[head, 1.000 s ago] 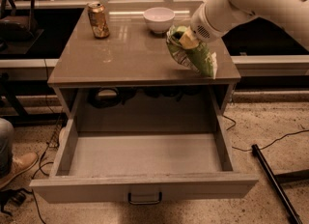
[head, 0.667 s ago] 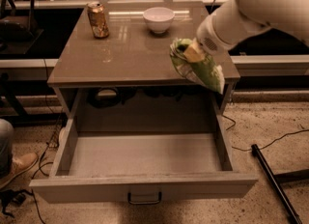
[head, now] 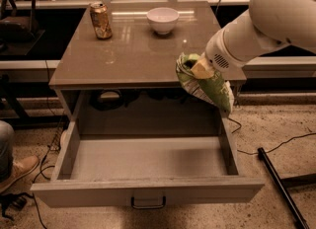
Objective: Place green jalapeno chip bag into top drawer
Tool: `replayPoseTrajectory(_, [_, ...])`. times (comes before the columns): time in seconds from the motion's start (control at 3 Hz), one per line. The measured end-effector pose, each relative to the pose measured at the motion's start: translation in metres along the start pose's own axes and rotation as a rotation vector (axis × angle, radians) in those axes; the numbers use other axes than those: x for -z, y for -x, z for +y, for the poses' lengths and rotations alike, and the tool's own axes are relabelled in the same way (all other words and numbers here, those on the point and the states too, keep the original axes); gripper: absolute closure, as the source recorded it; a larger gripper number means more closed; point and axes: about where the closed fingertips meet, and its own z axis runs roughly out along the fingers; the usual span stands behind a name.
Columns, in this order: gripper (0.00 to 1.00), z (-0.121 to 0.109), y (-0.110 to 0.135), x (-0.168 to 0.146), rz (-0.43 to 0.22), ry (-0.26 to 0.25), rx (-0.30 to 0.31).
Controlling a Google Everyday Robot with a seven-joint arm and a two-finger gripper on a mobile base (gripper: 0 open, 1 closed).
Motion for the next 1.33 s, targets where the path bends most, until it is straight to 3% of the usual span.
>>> replayPoseTrajectory(0.33, [1.0,0.014,-0.021,-0.004,0.059,0.02,-0.011])
replayPoseTrajectory(0.67, [1.0,0.043,-0.058,-0.027,0.16,0.083,-0.031])
replayPoseTrajectory(1.0, [0.75,0.087,-0.084,-0.08,0.236,0.19,-0.049])
replayPoseTrajectory(1.33, [0.51,0.112,-0.084,-0.116,0.245,0.241,-0.058])
